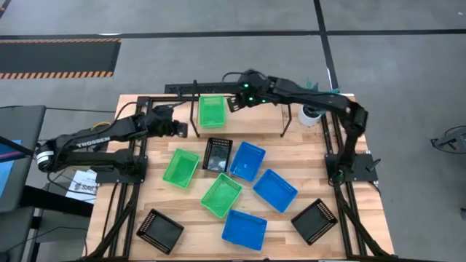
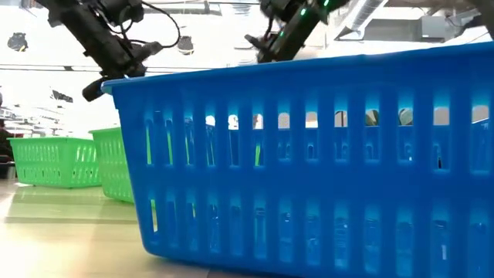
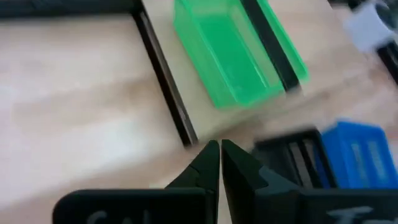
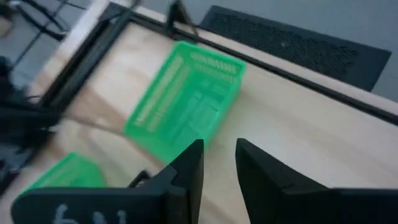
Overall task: Stack baskets on shelf by color
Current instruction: Stack the left green bin on the other green bin on the shelf
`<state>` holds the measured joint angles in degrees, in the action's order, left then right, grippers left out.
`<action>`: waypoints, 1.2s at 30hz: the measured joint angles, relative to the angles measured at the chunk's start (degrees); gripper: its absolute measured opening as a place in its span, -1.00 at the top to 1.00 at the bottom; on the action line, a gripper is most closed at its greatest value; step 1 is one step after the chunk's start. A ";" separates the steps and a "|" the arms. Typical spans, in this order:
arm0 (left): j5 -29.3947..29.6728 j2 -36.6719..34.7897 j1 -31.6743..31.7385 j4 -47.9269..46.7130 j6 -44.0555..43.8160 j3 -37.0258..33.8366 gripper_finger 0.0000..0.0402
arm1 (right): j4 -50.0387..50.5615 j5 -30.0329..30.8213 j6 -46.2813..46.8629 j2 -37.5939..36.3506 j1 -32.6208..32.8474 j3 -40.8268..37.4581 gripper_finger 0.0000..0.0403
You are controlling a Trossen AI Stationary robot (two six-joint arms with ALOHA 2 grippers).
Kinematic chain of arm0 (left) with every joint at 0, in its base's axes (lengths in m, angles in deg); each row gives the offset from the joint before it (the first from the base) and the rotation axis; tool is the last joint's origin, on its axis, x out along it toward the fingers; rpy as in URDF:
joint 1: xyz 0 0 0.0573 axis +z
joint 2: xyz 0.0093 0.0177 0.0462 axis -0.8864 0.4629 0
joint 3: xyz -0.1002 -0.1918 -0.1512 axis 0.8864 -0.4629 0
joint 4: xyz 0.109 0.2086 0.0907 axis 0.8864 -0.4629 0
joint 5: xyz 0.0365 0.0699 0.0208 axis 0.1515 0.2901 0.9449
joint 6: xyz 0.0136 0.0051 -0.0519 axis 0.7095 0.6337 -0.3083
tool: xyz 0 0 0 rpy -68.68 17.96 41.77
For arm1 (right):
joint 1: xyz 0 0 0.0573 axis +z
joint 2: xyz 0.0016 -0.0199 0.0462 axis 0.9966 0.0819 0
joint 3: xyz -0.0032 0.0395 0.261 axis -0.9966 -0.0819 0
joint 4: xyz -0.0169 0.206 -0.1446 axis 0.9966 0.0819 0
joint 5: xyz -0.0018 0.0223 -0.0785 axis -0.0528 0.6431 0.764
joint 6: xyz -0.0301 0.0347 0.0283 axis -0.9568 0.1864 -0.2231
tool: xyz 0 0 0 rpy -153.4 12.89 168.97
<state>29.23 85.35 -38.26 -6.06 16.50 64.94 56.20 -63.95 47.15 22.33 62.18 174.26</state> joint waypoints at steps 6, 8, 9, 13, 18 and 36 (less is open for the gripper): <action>-2.35 -3.88 -5.30 -14.52 -4.90 -0.02 0.98 | 9.19 0.44 -0.35 -4.71 4.38 -0.02 0.39; -2.40 -4.30 -7.33 -16.56 -6.43 0.00 0.96 | 11.24 0.52 -0.50 -5.30 5.67 0.00 0.33; -2.29 -4.37 -8.30 -18.19 -7.17 0.00 0.94 | 12.76 0.52 -0.73 -5.37 6.51 -0.02 0.29; -2.59 -4.33 -12.01 -18.85 -8.51 0.00 0.75 | 15.77 0.71 -1.14 -5.10 9.23 -0.04 0.07; -1.88 -4.30 -15.42 -19.38 -7.64 0.00 0.40 | 20.08 2.40 -1.31 -4.67 12.50 -0.09 -0.18; -0.11 3.39 -21.41 -20.08 -10.51 0.00 -0.32 | 28.90 9.23 5.44 -4.70 21.51 -1.84 -0.21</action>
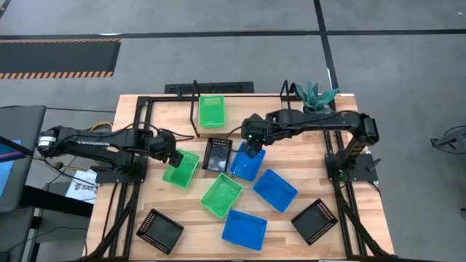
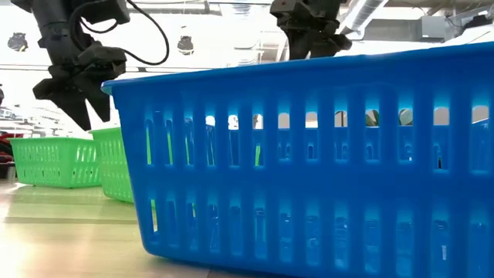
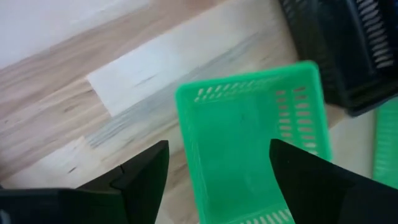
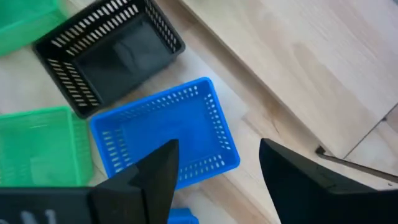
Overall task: Stack baskets on shelf by color
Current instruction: Stack the left green bin on the other green bin on the shelf
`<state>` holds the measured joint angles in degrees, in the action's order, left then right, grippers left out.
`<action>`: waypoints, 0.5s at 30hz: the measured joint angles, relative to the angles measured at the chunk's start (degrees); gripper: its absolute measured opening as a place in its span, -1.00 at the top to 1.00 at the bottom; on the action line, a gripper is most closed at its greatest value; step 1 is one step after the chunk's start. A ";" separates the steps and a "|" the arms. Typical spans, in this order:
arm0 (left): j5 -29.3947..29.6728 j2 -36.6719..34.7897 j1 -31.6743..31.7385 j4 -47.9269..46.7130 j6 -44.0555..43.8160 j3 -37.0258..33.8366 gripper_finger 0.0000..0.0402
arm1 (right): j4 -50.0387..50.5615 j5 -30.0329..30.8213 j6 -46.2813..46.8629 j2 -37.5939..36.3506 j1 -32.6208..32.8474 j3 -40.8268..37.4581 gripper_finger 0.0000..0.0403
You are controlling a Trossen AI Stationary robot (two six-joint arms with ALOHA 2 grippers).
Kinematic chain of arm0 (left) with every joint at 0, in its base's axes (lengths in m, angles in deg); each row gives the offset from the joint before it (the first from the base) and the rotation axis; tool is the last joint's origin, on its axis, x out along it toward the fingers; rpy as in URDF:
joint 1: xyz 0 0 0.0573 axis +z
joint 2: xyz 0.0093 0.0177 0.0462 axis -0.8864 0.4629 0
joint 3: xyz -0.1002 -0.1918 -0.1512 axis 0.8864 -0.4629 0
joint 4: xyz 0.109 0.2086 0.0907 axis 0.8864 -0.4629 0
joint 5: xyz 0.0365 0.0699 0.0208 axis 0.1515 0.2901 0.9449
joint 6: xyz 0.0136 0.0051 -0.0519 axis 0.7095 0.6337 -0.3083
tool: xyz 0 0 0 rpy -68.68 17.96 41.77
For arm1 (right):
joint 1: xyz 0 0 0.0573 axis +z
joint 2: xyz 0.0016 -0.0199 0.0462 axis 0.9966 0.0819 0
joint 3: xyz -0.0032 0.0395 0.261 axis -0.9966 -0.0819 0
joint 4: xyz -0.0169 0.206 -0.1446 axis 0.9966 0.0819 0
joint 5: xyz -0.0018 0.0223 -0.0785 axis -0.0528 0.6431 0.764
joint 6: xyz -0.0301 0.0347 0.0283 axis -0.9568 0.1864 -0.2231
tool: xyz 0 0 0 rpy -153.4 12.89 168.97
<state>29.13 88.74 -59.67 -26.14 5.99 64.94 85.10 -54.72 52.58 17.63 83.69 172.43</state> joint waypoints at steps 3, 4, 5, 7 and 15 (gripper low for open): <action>0.02 2.01 -1.35 0.11 -0.25 -0.02 -0.32 | -0.09 0.27 1.01 0.00 1.04 0.00 -0.21; 0.06 2.54 -1.84 0.03 -0.52 -0.02 -0.32 | 0.15 0.28 1.18 0.00 1.33 0.00 -0.21; 0.19 3.17 -2.34 0.03 -0.63 -0.02 -0.32 | 0.42 0.28 1.22 0.00 1.58 0.00 -0.21; 0.20 4.58 -3.20 0.17 -0.84 0.00 -0.32 | 1.01 0.34 1.26 0.00 2.11 0.02 -0.21; -0.50 7.80 -6.37 4.98 -5.74 -3.55 -0.32 | 2.24 0.91 2.23 0.00 4.00 0.02 -0.21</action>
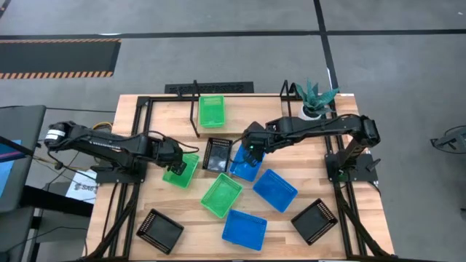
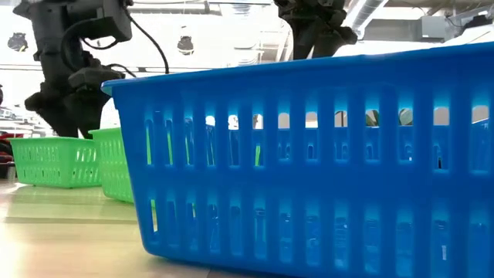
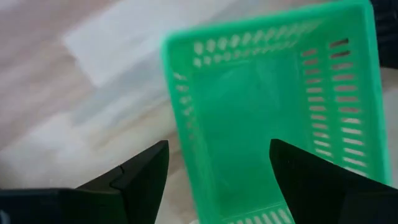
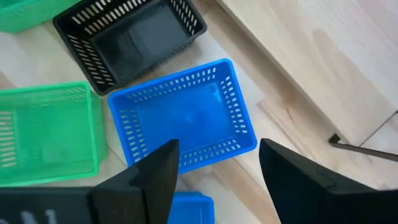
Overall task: Stack baskets on shelf by color
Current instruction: Stack the left green bin on the other green bin on the shelf
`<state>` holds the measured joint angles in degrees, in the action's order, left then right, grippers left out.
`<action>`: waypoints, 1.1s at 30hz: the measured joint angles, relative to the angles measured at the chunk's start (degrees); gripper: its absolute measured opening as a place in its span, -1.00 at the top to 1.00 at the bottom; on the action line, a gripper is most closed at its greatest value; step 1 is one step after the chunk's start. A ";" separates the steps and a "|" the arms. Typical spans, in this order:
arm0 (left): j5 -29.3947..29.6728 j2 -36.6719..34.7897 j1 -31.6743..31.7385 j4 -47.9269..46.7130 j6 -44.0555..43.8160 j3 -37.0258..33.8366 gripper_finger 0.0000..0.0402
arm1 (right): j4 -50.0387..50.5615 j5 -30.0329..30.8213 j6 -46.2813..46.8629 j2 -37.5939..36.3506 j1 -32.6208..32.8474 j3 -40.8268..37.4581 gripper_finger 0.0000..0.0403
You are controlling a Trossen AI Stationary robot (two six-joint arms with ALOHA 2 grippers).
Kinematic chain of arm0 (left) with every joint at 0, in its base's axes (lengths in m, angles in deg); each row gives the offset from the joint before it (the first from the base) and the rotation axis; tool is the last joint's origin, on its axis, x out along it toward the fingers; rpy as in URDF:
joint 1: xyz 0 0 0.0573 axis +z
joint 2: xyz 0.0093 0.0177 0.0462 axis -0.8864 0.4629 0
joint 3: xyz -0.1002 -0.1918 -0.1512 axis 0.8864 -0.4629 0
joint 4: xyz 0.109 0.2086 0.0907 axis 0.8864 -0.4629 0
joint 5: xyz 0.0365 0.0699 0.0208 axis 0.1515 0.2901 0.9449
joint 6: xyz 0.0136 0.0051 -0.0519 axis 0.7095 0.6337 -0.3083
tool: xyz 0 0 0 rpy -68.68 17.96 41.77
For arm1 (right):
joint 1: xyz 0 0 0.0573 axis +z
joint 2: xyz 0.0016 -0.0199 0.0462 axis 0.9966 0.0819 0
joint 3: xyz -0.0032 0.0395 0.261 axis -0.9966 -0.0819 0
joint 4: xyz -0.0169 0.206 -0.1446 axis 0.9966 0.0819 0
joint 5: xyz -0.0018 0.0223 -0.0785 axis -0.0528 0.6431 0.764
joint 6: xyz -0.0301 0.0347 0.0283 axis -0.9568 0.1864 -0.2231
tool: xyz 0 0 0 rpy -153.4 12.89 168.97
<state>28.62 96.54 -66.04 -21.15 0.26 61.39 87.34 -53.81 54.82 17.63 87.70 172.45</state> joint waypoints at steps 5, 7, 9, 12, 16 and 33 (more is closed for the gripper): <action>-1.88 0.02 -1.57 3.44 -4.74 -3.77 -0.29 | 1.66 0.93 0.24 0.00 0.91 0.02 -0.21; -2.60 0.02 -1.60 3.25 -5.46 -4.14 -0.20 | 1.65 1.06 0.28 0.00 1.12 0.02 -0.21; -3.13 0.02 -1.60 3.61 -5.54 -4.14 -0.06 | 1.65 1.12 0.88 0.00 1.16 0.02 -0.21; -3.68 0.02 -1.60 3.81 -6.47 -4.14 0.24 | 1.67 1.14 1.97 0.00 1.14 0.02 -0.21; -3.82 0.02 -1.60 3.80 -7.32 -4.14 0.70 | 1.69 1.18 3.16 0.00 1.11 0.02 -0.21; -3.86 0.02 -1.58 3.17 -11.62 -0.59 1.00 | -3.10 1.79 -1.49 0.00 -0.50 0.04 -0.21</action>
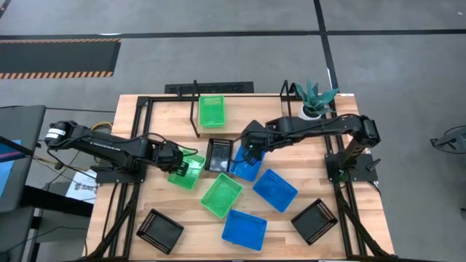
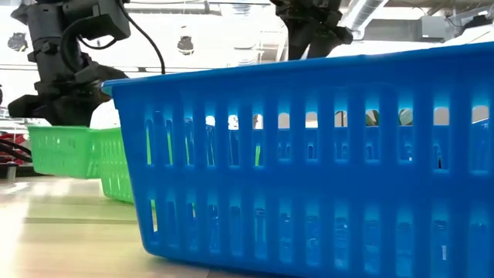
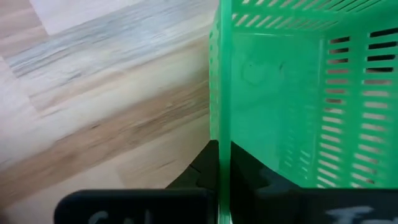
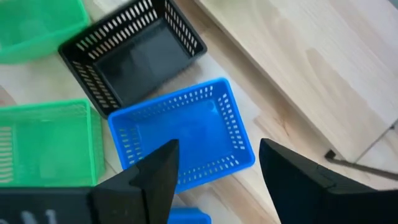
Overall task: Stack baskets on shelf by color
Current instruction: Stack the left green bin on the other green bin on the shelf
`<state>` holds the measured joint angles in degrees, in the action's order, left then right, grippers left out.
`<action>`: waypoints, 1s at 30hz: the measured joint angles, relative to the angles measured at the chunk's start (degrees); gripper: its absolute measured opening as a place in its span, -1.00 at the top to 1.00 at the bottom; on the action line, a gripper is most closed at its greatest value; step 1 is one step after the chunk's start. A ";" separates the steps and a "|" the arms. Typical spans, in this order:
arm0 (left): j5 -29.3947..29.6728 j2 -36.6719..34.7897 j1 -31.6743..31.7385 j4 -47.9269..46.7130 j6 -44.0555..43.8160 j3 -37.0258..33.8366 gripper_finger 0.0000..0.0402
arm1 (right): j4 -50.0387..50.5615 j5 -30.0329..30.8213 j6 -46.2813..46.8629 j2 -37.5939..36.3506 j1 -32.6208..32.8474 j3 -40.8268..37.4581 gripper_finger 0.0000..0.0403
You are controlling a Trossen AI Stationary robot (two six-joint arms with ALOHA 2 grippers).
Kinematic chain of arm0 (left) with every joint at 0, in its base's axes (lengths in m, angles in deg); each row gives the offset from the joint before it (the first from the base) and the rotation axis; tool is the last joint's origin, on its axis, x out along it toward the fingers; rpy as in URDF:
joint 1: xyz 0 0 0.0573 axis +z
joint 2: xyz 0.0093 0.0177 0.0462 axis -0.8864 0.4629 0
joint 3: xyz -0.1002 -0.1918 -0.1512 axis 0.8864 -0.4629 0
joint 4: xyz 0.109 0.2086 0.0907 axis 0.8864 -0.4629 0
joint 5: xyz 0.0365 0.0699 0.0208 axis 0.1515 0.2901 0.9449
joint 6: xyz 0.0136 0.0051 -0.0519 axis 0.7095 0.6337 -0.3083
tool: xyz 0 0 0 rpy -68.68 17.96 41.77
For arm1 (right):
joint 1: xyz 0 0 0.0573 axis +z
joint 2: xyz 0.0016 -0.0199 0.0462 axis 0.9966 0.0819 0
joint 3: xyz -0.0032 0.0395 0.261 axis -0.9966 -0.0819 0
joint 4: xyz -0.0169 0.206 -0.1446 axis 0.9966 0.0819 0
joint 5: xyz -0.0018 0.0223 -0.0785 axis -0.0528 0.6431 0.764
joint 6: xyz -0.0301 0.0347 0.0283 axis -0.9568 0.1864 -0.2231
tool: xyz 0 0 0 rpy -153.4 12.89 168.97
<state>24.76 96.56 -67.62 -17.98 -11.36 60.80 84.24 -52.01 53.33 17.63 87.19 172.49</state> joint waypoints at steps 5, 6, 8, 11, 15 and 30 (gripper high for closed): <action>-0.44 0.00 0.00 -1.11 -1.35 1.54 1.00 | -1.85 0.00 -1.04 0.00 -1.01 0.00 -0.21; -0.33 -0.01 0.00 -1.51 -1.44 1.80 1.00 | -2.23 0.00 -1.06 0.00 -1.28 0.00 -0.21; -0.38 -0.02 0.00 -1.77 -1.49 2.11 1.00 | -3.17 -0.14 -1.15 0.00 -1.81 0.00 -0.21; -0.84 -0.02 0.00 -2.18 -2.09 3.04 1.00 | -5.01 -0.82 -1.45 0.00 -2.56 0.00 -0.21; -2.08 -0.02 -0.02 -3.09 -2.11 4.04 1.00 | -6.17 -1.09 -1.70 -0.35 -3.21 0.00 -0.21; -3.12 -0.03 -0.02 -14.77 2.44 14.75 1.00 | -11.44 -3.06 -1.05 -5.65 -5.71 0.04 -0.21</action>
<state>21.64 96.53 -67.64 -32.75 -8.93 75.56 72.80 -55.07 52.28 11.98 81.49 172.54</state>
